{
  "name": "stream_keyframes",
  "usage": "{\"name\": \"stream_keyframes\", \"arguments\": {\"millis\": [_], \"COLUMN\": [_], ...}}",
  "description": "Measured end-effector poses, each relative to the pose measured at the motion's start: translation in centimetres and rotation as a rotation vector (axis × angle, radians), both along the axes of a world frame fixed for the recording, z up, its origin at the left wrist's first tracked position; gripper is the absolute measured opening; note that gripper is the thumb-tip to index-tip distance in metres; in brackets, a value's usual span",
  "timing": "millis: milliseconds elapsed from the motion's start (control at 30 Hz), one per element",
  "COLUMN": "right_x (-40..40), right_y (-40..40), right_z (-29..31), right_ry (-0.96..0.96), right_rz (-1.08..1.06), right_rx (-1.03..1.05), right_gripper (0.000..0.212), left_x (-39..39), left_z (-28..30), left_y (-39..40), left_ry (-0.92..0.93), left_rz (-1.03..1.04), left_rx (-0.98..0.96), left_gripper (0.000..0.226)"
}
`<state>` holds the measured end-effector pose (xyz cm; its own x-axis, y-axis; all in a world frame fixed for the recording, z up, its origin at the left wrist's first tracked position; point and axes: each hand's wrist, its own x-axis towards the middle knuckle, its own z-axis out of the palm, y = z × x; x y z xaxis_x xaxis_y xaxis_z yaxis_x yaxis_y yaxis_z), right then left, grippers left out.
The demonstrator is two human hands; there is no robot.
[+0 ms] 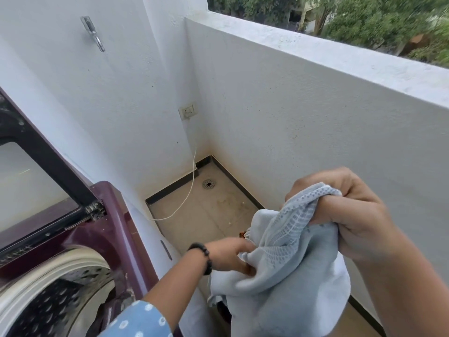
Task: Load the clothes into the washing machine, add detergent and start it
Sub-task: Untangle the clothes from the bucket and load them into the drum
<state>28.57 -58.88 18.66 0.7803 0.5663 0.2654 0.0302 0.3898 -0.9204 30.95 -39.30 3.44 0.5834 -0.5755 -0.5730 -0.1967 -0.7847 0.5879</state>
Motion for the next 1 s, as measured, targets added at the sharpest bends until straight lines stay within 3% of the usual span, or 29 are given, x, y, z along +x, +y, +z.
{"name": "stream_keyframes", "arguments": {"millis": [133, 267, 367, 433, 500, 567, 667, 700, 767, 833, 867, 1000], "right_x": [-0.3, -0.4, 0.8, 1.5, 1.7, 1.5, 0.9, 0.7, 0.5, 0.4, 0.4, 0.3], "right_y": [-0.4, -1.4, -2.6, -3.5, -3.2, -1.9, 0.9, 1.6, 2.4, 2.8, 2.8, 2.5], "right_z": [0.7, -0.4, -1.8, -2.3, -2.0, -2.0, -3.0, -3.4, -4.3, -4.3, -4.1, -2.5], "right_ry": [0.002, -0.021, -0.19, -0.254, -0.335, -0.409, -0.261, -0.194, -0.096, 0.005, 0.056, 0.269], "right_rz": [0.046, -0.225, -0.422, -0.273, -0.107, -0.047, -0.041, -0.078, -0.149, -0.181, -0.201, -0.296], "right_rx": [0.082, -0.084, -0.607, -0.999, -1.112, -1.061, -0.934, -0.882, -0.725, -0.546, -0.456, -0.096], "right_gripper": [0.021, 0.012, 0.025, 0.058, 0.093, 0.087, 0.031, 0.026, 0.035, 0.018, 0.012, 0.043], "left_x": [0.3, 2.7, 4.3, 4.0, 2.2, 0.2, -0.9, -0.7, -0.3, 0.3, 0.7, 1.1], "left_z": [-1.9, 1.0, 7.0, 11.8, 15.7, 17.6, 17.7, 17.6, 17.0, 15.4, 14.1, 6.8], "left_y": [1.2, 4.6, 5.7, 4.7, 2.4, 0.2, -0.6, 0.1, 2.4, 5.1, 6.2, 7.0], "left_ry": [-0.232, -0.643, -0.84, -0.873, -0.834, -0.817, -0.716, -0.607, -0.283, -0.025, 0.032, 0.016], "left_rz": [0.277, 0.643, 0.85, 0.769, 0.584, 0.387, 0.254, 0.24, 0.233, 0.241, 0.249, 0.164], "left_rx": [-0.002, -0.152, -0.402, -0.561, -0.616, -0.571, -0.513, -0.513, -0.532, -0.577, -0.568, -0.198], "left_gripper": [0.026, 0.048, 0.061, 0.052, 0.037, 0.024, 0.009, 0.006, 0.025, 0.053, 0.062, 0.076]}}
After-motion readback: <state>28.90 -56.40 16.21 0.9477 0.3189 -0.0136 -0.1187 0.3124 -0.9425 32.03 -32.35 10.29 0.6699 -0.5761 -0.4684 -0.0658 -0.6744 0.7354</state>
